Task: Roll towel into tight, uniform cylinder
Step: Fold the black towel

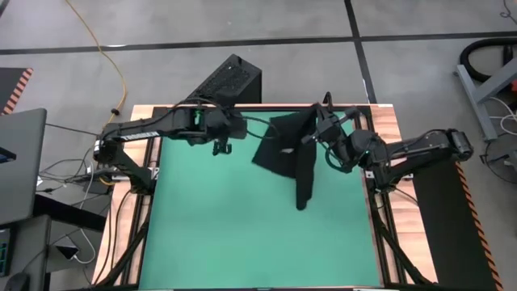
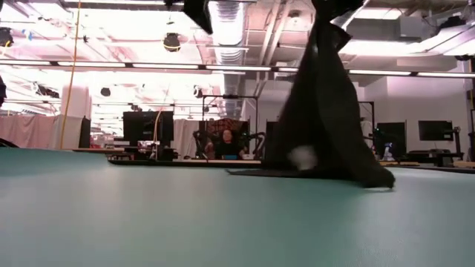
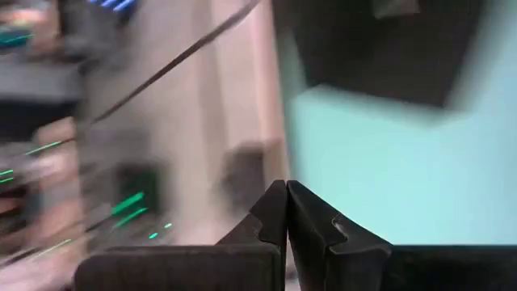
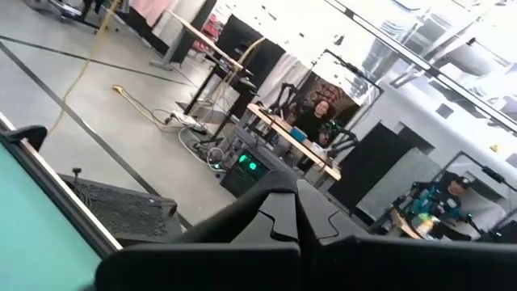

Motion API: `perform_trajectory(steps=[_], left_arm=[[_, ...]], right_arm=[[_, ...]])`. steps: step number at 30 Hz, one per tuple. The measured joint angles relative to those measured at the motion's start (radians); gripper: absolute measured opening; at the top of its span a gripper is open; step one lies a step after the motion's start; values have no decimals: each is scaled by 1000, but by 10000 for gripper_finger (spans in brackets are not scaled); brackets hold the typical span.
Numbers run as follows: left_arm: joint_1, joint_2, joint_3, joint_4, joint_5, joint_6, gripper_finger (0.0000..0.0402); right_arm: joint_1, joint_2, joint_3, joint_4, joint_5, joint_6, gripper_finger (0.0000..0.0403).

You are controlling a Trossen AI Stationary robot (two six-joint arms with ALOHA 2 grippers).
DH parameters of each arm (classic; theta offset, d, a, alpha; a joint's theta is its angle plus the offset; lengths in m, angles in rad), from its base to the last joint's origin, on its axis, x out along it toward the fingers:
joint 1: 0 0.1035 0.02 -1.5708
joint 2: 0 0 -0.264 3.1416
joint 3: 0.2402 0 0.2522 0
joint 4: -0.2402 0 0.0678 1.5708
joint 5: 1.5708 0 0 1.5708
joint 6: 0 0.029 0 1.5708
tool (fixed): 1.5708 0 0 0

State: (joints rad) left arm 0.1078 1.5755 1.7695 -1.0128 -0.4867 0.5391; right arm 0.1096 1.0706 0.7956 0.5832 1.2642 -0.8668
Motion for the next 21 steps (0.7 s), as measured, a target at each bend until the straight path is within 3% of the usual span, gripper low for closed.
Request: perform_trajectory(steps=[3, 5, 7, 12, 21], left_arm=[[35, -30, -42, 110, 463, -60, 0], [47, -31, -105, 233, 595, -78, 0], [50, -27, -189, 369, 588, -86, 0], [52, 9, -467, 758, 429, -104, 0], [57, 47, -919, 1555, 437, -221, 0]], right_arm=[[16, 5, 0, -3, 1, 1, 0], [23, 15, 0, -3, 2, 1, 0], [29, 27, 0, -2, 16, 1, 0], [50, 48, 0, 0, 43, 2, 1], [116, 48, 0, 0, 61, 45, 1]])
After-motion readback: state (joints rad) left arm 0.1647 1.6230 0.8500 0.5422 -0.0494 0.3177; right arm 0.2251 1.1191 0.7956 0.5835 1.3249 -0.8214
